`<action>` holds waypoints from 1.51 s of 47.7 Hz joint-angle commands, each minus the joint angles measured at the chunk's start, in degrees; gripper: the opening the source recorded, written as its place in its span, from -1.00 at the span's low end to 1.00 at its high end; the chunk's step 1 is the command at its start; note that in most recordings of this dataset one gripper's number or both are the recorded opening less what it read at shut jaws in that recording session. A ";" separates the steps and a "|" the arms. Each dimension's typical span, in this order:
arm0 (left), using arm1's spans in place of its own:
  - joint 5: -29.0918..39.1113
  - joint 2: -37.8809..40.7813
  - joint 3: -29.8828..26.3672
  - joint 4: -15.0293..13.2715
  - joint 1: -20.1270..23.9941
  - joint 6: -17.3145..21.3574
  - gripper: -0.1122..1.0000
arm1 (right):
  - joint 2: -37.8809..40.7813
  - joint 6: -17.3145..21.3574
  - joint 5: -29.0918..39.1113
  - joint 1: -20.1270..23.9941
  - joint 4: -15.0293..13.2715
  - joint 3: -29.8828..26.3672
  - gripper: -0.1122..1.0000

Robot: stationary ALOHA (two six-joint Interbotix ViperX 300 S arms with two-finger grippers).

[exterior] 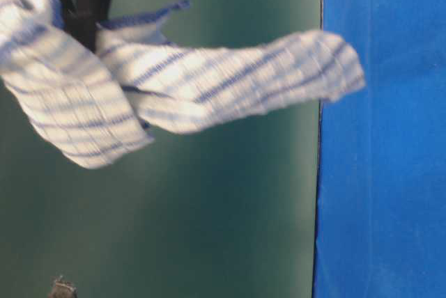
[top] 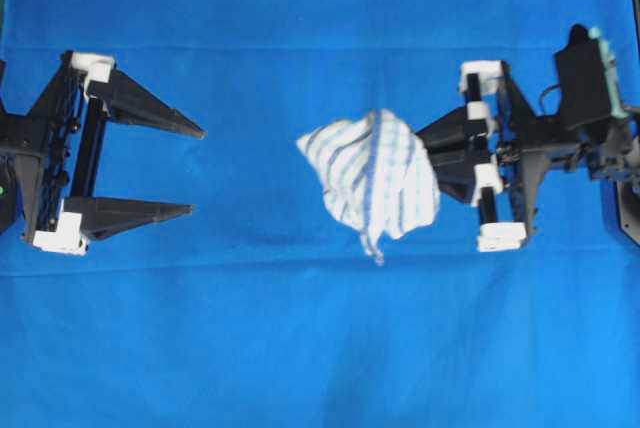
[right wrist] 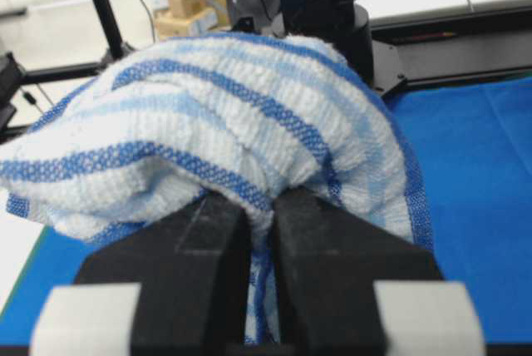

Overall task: Hand over the towel.
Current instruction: 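Open the left gripper and pull it back, leaving towel in right, then lower the towel with the right gripper onto the table center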

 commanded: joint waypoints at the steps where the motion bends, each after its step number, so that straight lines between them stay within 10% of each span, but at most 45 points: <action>1: -0.26 -0.18 -0.70 -0.09 0.09 0.09 0.85 | -0.88 -0.09 -0.09 0.09 0.00 -0.88 -0.66; 13: -0.35 0.09 -0.70 -0.09 0.09 0.00 0.85 | 1.41 -0.09 1.85 -1.32 0.00 -2.29 -0.66; 34: -0.70 0.09 -0.79 -0.09 0.18 0.00 0.85 | 27.16 -0.26 34.63 -8.26 -1.23 -20.30 -0.66; 72: -0.26 0.09 -0.62 -0.09 0.18 0.00 0.85 | 35.24 0.26 37.97 -9.05 -1.58 -23.12 -0.61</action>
